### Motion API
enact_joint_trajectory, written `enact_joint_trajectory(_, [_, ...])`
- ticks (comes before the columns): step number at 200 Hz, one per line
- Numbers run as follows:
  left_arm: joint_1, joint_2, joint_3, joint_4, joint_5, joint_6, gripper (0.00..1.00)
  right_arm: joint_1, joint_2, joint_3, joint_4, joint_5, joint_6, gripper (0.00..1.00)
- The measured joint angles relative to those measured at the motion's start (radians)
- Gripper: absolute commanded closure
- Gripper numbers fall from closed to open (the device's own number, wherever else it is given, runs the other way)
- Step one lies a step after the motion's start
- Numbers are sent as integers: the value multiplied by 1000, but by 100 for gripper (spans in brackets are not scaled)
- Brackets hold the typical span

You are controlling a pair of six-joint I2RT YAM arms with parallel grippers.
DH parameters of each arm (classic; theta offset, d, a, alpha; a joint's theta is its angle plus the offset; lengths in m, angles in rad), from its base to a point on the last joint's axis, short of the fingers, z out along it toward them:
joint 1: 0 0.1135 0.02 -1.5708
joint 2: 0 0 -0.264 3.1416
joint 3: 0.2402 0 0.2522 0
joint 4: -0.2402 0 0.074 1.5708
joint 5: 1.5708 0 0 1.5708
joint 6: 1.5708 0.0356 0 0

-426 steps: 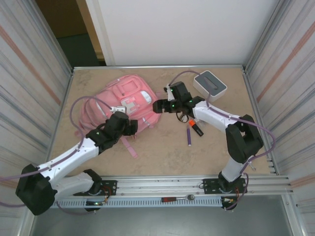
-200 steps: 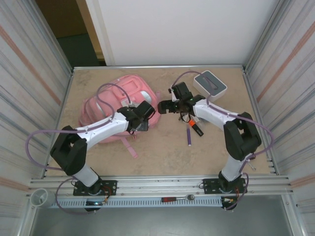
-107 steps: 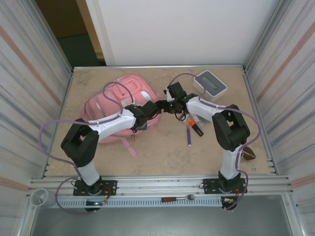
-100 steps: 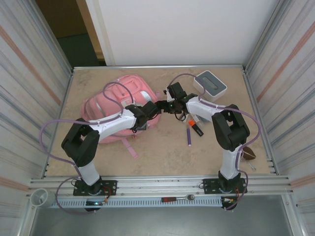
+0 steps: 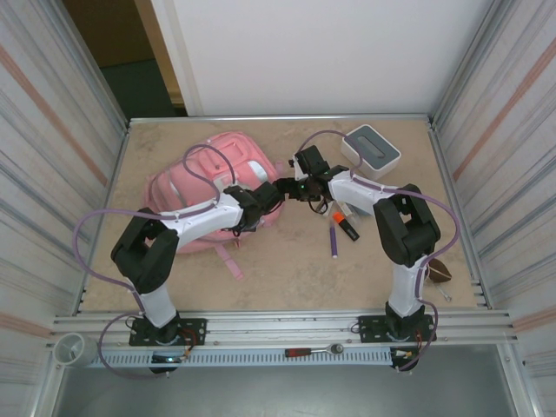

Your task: Pack the student bag

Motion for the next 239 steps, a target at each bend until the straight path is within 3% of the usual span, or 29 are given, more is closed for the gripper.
enact_joint_trajectory(66, [-9,-21,-31,8,0,-9,71,-5,0,-1,-1,0,0,4])
enact_joint_trajectory(146, [-13,-17,-43,22,0,-16,88,-5,0,-8,-1,-1,0,4])
enact_joint_trajectory(176, [-13,-24,-57,36,-3,-14,92,-20,0,-19,18,-65,23,4])
enact_joint_trajectory(239, [-13,-91,-121,105,3,16,99,-18,7,-22,42,-124,110,14])
